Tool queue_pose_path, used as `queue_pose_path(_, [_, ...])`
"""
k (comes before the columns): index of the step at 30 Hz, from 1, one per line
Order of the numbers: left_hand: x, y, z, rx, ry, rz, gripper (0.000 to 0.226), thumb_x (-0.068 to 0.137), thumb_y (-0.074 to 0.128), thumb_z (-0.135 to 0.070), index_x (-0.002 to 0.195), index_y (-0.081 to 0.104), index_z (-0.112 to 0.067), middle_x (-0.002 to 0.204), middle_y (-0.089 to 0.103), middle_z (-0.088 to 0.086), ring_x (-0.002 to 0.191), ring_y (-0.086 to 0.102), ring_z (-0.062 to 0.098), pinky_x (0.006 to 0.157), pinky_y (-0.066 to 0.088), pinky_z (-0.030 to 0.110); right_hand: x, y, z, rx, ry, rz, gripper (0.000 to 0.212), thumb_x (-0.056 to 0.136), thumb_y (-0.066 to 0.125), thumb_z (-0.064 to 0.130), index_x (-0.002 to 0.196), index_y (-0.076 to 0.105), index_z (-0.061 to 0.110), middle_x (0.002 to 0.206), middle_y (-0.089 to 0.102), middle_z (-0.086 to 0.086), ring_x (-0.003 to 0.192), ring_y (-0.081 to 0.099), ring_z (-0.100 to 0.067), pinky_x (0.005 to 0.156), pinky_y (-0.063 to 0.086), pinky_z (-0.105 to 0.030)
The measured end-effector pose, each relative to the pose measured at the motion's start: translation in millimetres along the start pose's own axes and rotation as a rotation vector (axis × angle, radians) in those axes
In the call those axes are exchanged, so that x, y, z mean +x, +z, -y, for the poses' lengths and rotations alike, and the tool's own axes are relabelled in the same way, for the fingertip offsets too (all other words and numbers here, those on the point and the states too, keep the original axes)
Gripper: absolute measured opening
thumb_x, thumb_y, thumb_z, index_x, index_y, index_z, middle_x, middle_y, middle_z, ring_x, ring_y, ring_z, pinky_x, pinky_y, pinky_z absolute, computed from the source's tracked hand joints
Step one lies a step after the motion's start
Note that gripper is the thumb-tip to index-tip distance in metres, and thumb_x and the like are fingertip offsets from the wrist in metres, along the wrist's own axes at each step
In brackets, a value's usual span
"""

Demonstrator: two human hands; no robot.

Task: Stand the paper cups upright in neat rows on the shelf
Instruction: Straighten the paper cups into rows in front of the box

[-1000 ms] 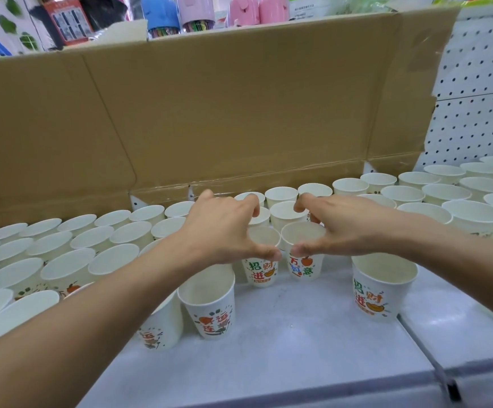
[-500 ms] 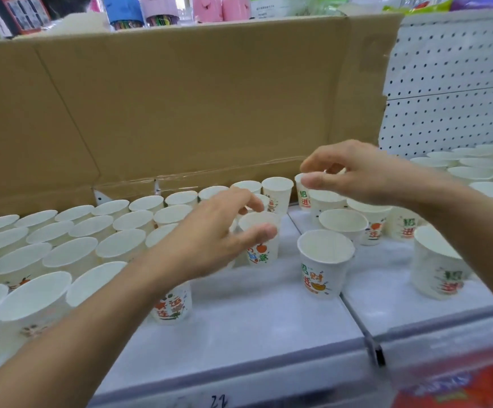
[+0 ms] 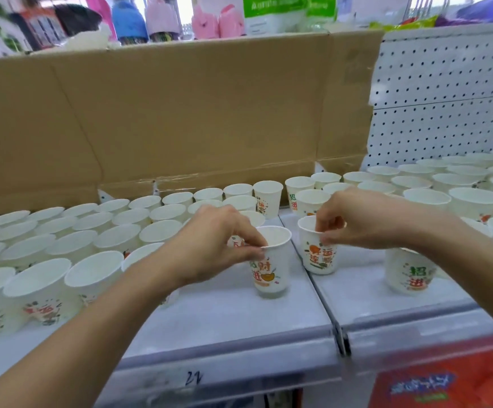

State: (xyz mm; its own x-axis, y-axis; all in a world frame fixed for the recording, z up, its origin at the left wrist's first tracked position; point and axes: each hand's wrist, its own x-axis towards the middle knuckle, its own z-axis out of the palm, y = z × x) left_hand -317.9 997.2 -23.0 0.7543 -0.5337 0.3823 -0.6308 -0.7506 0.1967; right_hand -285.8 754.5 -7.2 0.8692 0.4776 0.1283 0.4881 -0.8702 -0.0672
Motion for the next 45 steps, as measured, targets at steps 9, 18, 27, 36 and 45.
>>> queue_pose_path(9, [-41,-46,23,0.252,-0.093,0.169,0.014,0.082,0.07,-0.043,0.095,0.074,-0.04,0.077,0.059,-0.028,0.089,0.049,-0.001,0.09,0.029,0.031,1,25,71,-0.044,-0.295,-0.152,0.022,0.091,0.054,0.049,0.101,0.068,0.035,0.091,0.062,0.017,0.088,0.048,-0.008,0.082,0.036,-0.028])
queue_pose_path(18, [-60,-41,29,0.192,-0.213,0.064,0.053,0.069,0.066,-0.067,0.113,0.062,-0.038,0.113,0.058,-0.021,0.11,0.045,0.003,0.101,0.022,0.032,-9,40,70,0.34,-0.097,-0.187,0.082,0.072,0.066,0.063,0.143,0.036,0.035,0.143,0.043,0.013,0.129,0.039,-0.006,0.11,0.033,-0.032])
queue_pose_path(27, [-49,-28,31,0.209,-0.356,0.079,0.064,0.064,0.063,-0.077,0.113,0.054,-0.036,0.108,0.059,-0.019,0.104,0.052,0.007,0.101,0.028,0.039,7,61,79,0.522,0.029,-0.188,0.084,0.072,0.069,0.058,0.141,0.027,0.035,0.131,0.053,0.005,0.117,0.049,-0.013,0.094,0.04,-0.029])
queue_pose_path(36, [-45,-26,28,0.26,-0.451,0.104,0.07,0.063,0.054,-0.083,0.115,0.047,-0.037,0.111,0.058,-0.017,0.1,0.051,0.008,0.095,0.029,0.039,15,64,82,0.524,0.007,-0.224,0.081,0.074,0.072,0.051,0.139,0.03,0.029,0.136,0.051,0.002,0.114,0.048,-0.007,0.097,0.043,-0.029])
queue_pose_path(45, [-40,-35,9,0.118,-0.286,-0.053,0.072,0.069,0.039,-0.08,0.13,0.042,-0.041,0.136,0.042,-0.022,0.126,0.038,0.004,0.104,0.024,0.035,-3,25,47,0.327,0.037,-0.229,0.06,0.081,0.062,0.057,0.134,0.045,0.034,0.122,0.055,0.012,0.112,0.051,-0.007,0.096,0.044,-0.033])
